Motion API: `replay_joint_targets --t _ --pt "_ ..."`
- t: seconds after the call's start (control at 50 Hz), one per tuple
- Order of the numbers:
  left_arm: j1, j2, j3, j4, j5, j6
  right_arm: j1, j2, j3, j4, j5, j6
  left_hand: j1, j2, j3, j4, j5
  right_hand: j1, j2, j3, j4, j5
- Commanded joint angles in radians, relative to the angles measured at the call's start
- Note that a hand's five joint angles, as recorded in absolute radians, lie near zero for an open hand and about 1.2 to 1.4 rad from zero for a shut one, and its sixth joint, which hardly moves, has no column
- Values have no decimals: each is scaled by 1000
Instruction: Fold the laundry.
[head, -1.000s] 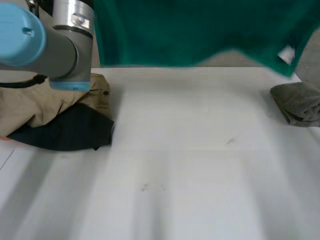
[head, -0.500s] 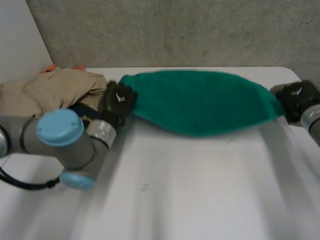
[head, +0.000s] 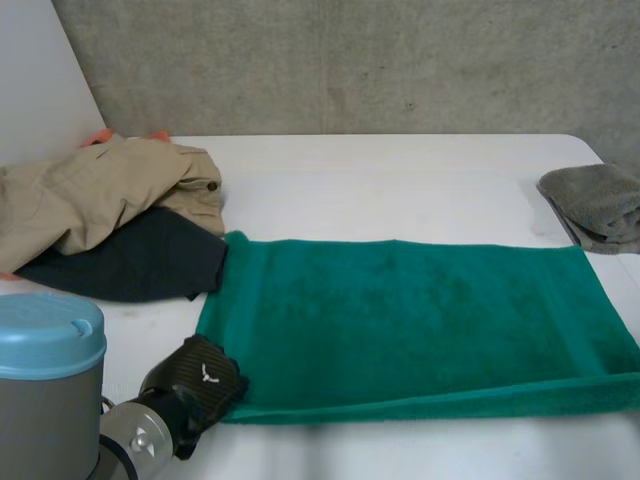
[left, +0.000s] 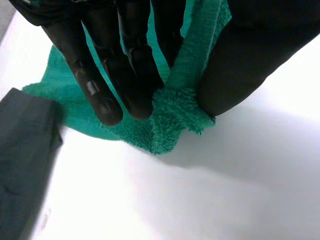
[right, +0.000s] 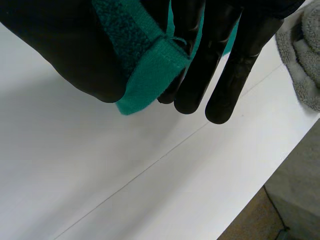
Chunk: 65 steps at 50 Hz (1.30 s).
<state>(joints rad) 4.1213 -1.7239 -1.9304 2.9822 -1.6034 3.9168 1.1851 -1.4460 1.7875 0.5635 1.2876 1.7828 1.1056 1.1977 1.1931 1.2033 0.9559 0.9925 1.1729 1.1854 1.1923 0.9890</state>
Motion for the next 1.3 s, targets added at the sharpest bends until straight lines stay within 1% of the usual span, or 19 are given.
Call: replay_joint_targets --t 0.02,0.08,0.2,0.28,0.38,0.54,0.56,0.58,0.6,0.64,0.66,0.68,0.72,0.9,0.98,1.04,1.16,1.24,1.3 --pt "-7 -157 157 191 -4 -11 77 125 -52 -210 -25 162 291 199 203 193 266 404 223 211 204 233" --pt "-4 -213 215 250 -6 -28 160 182 -109 -316 -5 234 291 199 203 193 266 404 223 211 204 233" --pt "5 -376 382 368 -13 -50 229 291 -207 -470 70 291 291 199 203 193 266 404 223 211 204 233" --pt "7 -483 513 428 -64 -41 266 375 -290 -557 134 297 291 199 203 193 266 404 223 211 204 233" --pt "11 -632 692 465 -109 5 313 495 -414 -602 200 293 291 199 203 193 266 404 223 211 204 233" --pt "19 -772 833 512 -110 111 359 590 -510 -687 226 317 291 199 203 193 266 404 223 211 204 233" --pt "19 -778 838 527 -112 116 369 592 -513 -706 228 322 172 80 84 74 147 404 223 211 204 233" --pt "20 -781 841 547 -112 119 375 593 -514 -724 231 326 -137 -230 -225 -235 -162 155 -26 -38 -45 -16" --pt "20 -784 843 561 -115 119 389 595 -514 -764 243 335 -297 -390 -385 -395 -322 -336 -516 -529 -536 -507" --pt "20 -784 846 609 -121 119 395 592 -514 -792 259 349 -460 -552 -547 -557 -484 -531 -711 -723 -730 -702" --pt "20 -781 843 624 -125 119 399 589 -514 -800 265 357 -658 -750 -746 -756 -683 -735 -916 -928 -935 -906" --pt "20 -770 829 653 -131 121 406 578 -502 -813 275 374 -931 -1023 -1019 -1029 -956 -818 -998 -1011 -1018 -989" --pt "19 -761 812 676 -139 119 406 559 -491 -814 277 398 -930 -1022 -1017 -1027 -955 -818 -998 -1011 -1018 -989" --pt "8 -600 645 702 -145 105 392 357 -333 -806 210 536 -931 -1023 -1019 -1029 -956 -818 -998 -1011 -1018 -989" --pt "5 -505 536 696 -147 102 367 271 -238 -723 138 544 -931 -1023 -1019 -1029 -956 -818 -998 -1011 -1018 -989" --pt "5 -424 443 698 -141 85 282 217 -169 -617 85 546 -931 -1023 -1019 -1029 -956 -818 -998 -1011 -1018 -989" --pt "1 -344 332 701 -138 -22 153 208 -74 -527 -37 529 -931 -1023 -1019 -1029 -956 -738 -918 -930 -937 -909" --pt "-1 -336 311 699 -136 -66 137 223 -63 -537 -79 523 -931 -1023 -1019 -1029 -956 -705 -885 -898 -905 -876" --pt "-6 -339 310 699 -139 -73 137 294 -68 -588 -77 518 -931 -1023 -1019 -1029 -956 -693 -874 -886 -893 -864"
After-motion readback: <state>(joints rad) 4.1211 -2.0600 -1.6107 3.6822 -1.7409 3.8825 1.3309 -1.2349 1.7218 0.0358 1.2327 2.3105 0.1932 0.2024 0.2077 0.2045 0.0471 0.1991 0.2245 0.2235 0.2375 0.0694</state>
